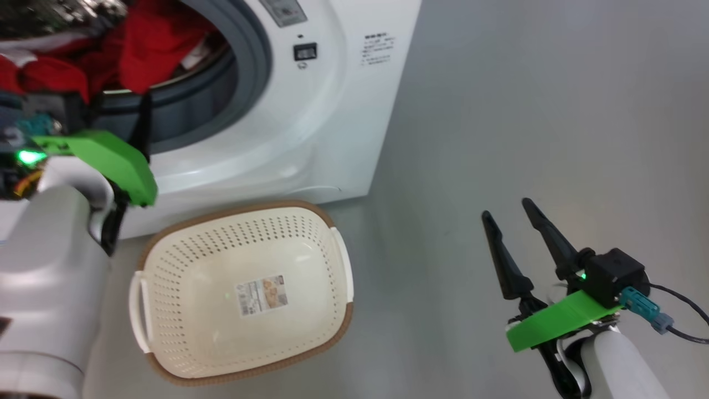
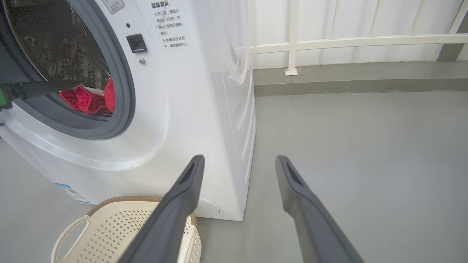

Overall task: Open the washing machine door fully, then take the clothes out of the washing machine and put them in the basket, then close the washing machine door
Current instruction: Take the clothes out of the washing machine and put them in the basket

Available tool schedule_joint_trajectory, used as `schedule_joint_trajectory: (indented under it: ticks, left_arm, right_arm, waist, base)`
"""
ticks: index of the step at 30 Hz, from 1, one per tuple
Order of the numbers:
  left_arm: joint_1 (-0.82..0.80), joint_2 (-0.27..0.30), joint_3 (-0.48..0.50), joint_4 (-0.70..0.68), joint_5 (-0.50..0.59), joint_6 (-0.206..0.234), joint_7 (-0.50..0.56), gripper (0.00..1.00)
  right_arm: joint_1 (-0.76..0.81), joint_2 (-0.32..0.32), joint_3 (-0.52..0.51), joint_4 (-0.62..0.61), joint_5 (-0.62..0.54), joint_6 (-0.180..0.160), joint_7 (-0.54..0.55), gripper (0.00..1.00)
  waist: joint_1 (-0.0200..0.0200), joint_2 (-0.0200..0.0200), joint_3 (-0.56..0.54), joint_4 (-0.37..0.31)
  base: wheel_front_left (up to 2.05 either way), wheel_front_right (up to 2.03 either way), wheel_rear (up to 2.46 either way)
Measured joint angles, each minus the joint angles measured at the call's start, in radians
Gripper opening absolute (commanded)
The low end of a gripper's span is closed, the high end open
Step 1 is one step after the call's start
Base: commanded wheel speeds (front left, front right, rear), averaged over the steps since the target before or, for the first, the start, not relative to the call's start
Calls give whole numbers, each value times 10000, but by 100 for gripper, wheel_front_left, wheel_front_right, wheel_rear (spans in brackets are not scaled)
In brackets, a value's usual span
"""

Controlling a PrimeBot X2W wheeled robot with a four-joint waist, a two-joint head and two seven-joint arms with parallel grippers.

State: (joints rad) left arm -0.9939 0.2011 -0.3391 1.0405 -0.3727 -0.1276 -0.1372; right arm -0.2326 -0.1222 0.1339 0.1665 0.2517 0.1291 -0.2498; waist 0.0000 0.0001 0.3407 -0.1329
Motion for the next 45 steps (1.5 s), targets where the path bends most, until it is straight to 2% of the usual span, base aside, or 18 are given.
schedule_joint_trajectory:
  ticks: [11,17,23,28,37,38,39,45]
  left_arm:
    - [-1821,435,-662,1484,-376,0,215,100]
    - [-2465,963,-800,2119,-376,0,213,100]
    - [-2828,1379,-930,2345,-355,0,282,100]
    - [-2867,1659,-1260,2406,-581,0,754,100]
    - [-2867,1902,-2038,2215,-976,0,1007,100]
    - [-2865,1981,-2261,2194,-1103,0,1007,0]
    - [-2858,1979,-2514,2134,-1294,0,988,0]
    - [-2845,1825,-2635,2010,-1862,0,418,0]
  right_arm:
    - [-584,270,485,-19,4,0,0,100]
    - [-837,368,815,-35,44,0,0,100]
    - [-1014,466,1005,-84,63,0,0,100]
    - [-1014,562,1145,-104,69,0,0,100]
    - [-1014,571,1156,-107,77,0,0,100]
    - [-1014,573,1166,-107,77,0,0,100]
    - [-1014,581,1175,-105,77,0,0,100]
    - [-1014,577,1101,-100,75,0,0,100]
  waist:
    - [1,-1,900,-749]
    - [1,-1,1177,-1203]
    - [1,-1,1430,-1627]
    - [1,-1,1649,-1925]
    - [1,-1,1732,-2027]
    - [1,-1,1699,-2028]
    - [0,0,1651,-2005]
    - [1,-1,1515,-1842]
  base:
    - [0,0,0]
    - [0,0,0]
    - [0,0,0]
    - [0,0,0]
    - [0,0,0]
    - [0,0,0]
    - [0,0,0]
    - [0,0,0]
